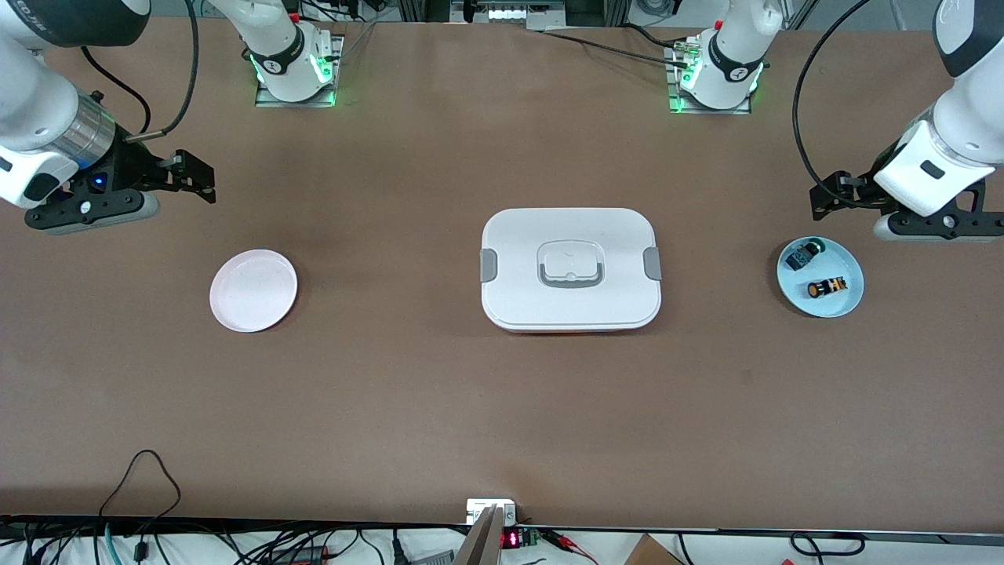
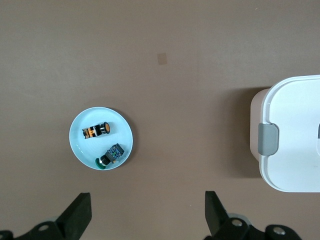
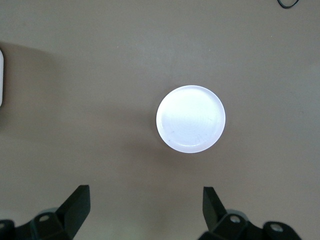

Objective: Transfer orange switch to right arm and place

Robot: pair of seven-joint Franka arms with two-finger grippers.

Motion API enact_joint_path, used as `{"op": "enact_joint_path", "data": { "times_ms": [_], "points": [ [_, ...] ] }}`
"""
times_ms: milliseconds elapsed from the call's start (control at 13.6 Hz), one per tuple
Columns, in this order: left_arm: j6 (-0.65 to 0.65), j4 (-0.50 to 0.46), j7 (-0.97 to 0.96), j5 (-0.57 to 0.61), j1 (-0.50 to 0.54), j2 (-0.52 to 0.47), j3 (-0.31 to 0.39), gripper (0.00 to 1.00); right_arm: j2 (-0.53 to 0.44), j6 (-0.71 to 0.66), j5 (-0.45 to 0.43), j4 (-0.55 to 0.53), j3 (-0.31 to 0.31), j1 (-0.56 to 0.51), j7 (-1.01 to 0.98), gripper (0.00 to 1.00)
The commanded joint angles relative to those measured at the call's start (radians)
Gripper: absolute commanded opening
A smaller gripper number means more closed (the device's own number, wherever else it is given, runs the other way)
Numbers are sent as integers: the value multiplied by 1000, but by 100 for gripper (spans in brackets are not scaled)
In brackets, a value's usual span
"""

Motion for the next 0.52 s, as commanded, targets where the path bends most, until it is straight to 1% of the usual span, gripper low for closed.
{"op": "enact_joint_path", "data": {
  "times_ms": [0, 442],
  "points": [
    [-23, 31, -8, -16, -10, 13, 9, 100, -8, -3, 7, 2, 4, -5, 3, 100],
    [-23, 31, -14, -15, -13, 13, 7, 100, -8, -3, 4, 2, 4, -3, 3, 100]
  ]
}}
